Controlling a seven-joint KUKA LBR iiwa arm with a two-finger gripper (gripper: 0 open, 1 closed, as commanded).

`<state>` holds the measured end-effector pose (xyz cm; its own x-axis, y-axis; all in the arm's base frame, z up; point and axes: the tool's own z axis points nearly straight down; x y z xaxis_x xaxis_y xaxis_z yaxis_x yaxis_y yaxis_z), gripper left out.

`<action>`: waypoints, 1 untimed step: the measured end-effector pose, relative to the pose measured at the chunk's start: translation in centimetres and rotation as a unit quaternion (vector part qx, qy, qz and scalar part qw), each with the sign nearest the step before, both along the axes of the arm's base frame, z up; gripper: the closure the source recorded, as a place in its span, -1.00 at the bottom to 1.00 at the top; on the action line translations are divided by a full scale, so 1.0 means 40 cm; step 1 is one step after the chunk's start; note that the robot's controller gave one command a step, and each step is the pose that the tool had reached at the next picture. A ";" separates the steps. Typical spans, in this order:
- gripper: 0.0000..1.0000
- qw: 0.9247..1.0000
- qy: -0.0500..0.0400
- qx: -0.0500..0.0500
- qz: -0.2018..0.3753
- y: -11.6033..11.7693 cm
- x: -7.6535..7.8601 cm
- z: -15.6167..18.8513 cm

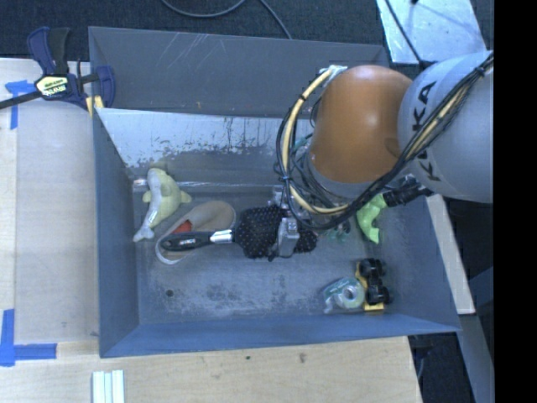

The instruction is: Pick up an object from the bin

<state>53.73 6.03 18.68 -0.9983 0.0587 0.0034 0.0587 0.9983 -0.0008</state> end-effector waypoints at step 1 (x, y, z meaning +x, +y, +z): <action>1.00 1.000 -0.005 0.000 0.014 0.004 0.010 0.094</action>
Offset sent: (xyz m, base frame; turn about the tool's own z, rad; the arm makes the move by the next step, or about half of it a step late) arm 0.0083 -0.0048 0.1417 -0.0643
